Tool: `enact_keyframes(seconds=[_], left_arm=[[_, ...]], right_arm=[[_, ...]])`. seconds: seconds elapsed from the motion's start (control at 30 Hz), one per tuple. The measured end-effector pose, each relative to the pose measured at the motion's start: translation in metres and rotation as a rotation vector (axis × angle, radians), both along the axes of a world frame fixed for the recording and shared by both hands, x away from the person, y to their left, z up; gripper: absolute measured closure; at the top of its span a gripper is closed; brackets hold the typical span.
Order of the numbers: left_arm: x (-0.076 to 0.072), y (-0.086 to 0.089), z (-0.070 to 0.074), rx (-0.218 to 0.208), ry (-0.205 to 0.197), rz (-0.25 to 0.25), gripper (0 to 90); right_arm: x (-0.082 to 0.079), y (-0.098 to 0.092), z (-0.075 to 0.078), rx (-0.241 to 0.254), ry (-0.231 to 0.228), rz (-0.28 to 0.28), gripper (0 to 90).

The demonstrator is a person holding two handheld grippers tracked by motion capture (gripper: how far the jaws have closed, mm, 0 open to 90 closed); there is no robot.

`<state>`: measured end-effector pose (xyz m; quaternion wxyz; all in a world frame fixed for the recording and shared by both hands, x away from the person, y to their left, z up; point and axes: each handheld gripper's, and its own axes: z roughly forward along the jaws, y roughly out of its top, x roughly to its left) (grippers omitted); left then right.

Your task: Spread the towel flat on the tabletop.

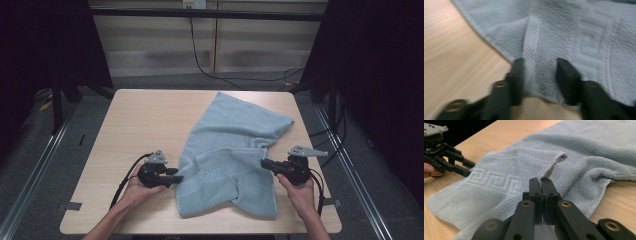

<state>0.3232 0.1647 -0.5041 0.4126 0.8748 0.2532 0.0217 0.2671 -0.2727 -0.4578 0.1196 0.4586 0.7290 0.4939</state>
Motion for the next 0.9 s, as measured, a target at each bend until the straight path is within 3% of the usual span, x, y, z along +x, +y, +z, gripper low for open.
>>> enact_keyframes(seconds=[0.1, 0.2, 0.37, 0.43, 0.63, 0.9], left_arm=[[-0.004, 0.0, 0.002, 0.012, -0.002, -0.023, 76.6], [-0.004, 0.002, 0.004, -0.002, 0.011, -0.028, 82.5], [-0.002, 0.012, 0.016, -0.106, 0.014, 0.013, 83.4], [-0.002, 0.019, 0.024, -0.172, 0.014, 0.03, 83.5], [-0.005, 0.033, 0.055, -0.291, -0.033, 0.048, 83.7], [-0.015, 0.037, 0.078, -0.346, -0.076, 0.02, 84.0]], right_arm=[[-0.001, 0.0, 0.0, 0.006, 0.004, 0.0, 88.4], [-0.001, 0.0, 0.0, 0.005, -0.001, 0.0, 88.4], [-0.003, -0.002, 0.006, 0.03, -0.018, -0.004, 88.5], [-0.004, -0.003, 0.01, 0.036, -0.029, -0.003, 88.5], [-0.009, -0.004, 0.029, 0.077, -0.074, 0.003, 88.5], [-0.028, -0.004, 0.059, 0.108, -0.147, 0.02, 88.5]])
